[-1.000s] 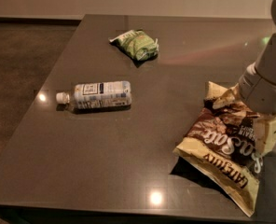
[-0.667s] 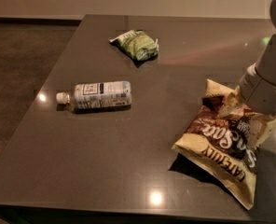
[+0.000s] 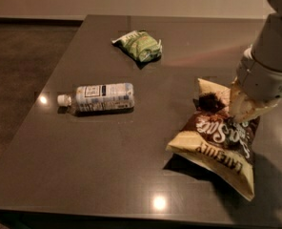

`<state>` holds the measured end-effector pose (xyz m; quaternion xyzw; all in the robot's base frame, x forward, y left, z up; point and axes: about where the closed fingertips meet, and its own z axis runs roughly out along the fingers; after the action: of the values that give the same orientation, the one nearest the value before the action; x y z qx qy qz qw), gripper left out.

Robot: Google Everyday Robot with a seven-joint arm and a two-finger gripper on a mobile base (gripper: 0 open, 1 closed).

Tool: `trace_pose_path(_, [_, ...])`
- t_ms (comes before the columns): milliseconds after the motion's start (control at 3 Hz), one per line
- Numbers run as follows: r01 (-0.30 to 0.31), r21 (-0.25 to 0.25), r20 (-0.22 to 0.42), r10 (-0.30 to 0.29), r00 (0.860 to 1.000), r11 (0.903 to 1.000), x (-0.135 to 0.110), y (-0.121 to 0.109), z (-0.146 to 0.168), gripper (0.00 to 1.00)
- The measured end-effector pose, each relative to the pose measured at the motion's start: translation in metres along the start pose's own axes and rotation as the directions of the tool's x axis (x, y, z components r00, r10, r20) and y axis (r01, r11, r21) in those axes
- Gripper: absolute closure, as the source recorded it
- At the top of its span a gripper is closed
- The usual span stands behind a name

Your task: Move brown chip bag near green jalapeno chip bag

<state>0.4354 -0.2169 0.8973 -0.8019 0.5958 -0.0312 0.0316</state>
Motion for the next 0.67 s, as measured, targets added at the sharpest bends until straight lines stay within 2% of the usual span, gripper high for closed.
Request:
trace_pose_path(333, [-0.080, 0.018, 0.010, 0.079, 0.997, 0.9967, -0.010, -0.021, -0.006, 1.00])
trace_pose_path(667, [-0.164, 0.033, 0.046, 0.162, 0.986, 0.9860, -0.016, -0.051, -0.005, 1.00])
